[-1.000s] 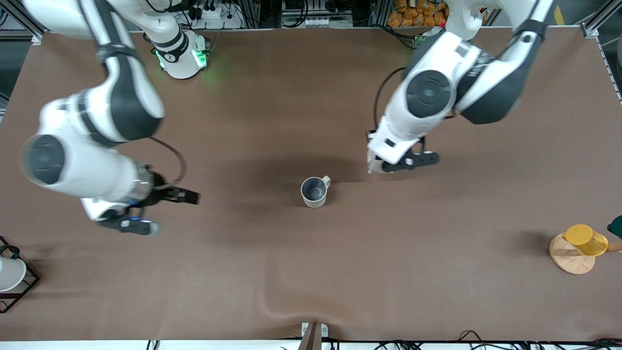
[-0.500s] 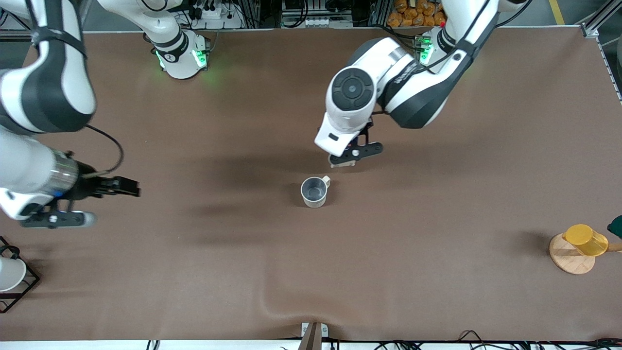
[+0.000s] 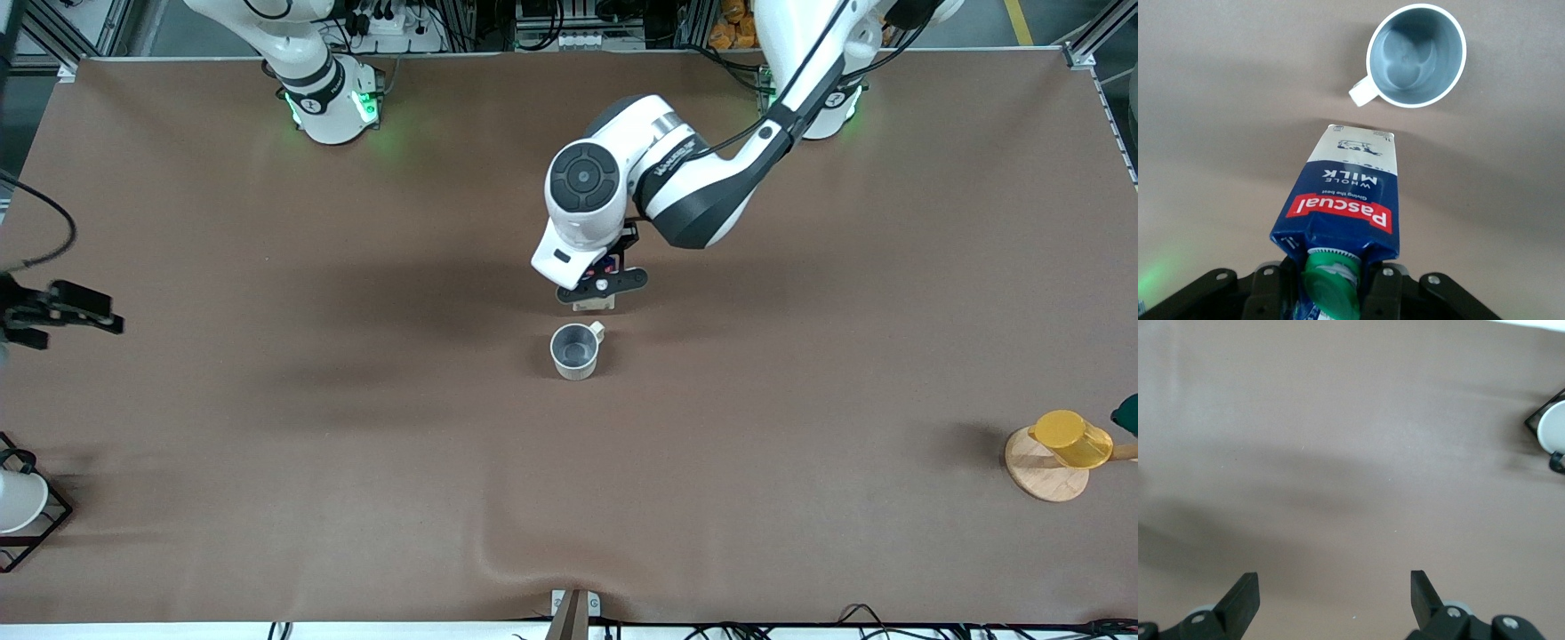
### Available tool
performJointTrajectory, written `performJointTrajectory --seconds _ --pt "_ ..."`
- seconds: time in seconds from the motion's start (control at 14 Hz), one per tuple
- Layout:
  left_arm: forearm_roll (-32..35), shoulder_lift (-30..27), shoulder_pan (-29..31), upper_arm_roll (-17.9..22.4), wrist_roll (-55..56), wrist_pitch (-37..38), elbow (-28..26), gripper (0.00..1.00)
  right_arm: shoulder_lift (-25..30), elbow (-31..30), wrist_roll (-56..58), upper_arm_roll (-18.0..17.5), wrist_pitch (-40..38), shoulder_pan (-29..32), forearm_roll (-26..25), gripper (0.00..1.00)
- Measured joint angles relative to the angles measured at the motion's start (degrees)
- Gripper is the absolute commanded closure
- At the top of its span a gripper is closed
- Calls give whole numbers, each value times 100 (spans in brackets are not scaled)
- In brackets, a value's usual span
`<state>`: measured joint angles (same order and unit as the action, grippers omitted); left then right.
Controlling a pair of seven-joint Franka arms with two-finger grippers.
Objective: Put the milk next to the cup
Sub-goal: 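Lower the milk carton beside the mug and open the left gripper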
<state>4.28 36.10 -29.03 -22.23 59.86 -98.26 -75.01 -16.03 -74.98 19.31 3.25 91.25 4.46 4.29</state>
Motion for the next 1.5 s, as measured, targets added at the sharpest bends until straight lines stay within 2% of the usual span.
performJointTrajectory --seconds 0.21,0.5,0.71,0.79,0.86,0.93,1.0,1.07,1.5 --pt "0 99 -149 253 -284 -189 21 70 349 -17 27 -63 -212 8 0 0" --pt "0 236 -152 277 -391 -461 28 69 575 -69 -63 -20 -516 -15 0 0" --pt "0 328 -171 278 -395 -539 32 64 641 -69 -202 92 -661 -67 0 0" --pt "0 353 -182 278 -395 -548 32 59 713 -71 -208 108 -691 -66 0 0" --pt "0 374 -191 278 -395 -560 33 44 802 -84 -218 118 -728 -67 0 0" --pt "0 390 -196 278 -395 -576 42 27 900 -151 -231 122 -743 -67 0 0" --pt "0 394 -197 279 -395 -576 50 4 988 -249 -245 123 -735 -67 0 0" --pt "0 399 -197 280 -395 -578 57 0 1075 -389 -257 123 -681 -70 0 0" --pt "0 400 -367 280 -402 -691 163 0 1591 -1321 -437 119 -110 -198 -55 0"
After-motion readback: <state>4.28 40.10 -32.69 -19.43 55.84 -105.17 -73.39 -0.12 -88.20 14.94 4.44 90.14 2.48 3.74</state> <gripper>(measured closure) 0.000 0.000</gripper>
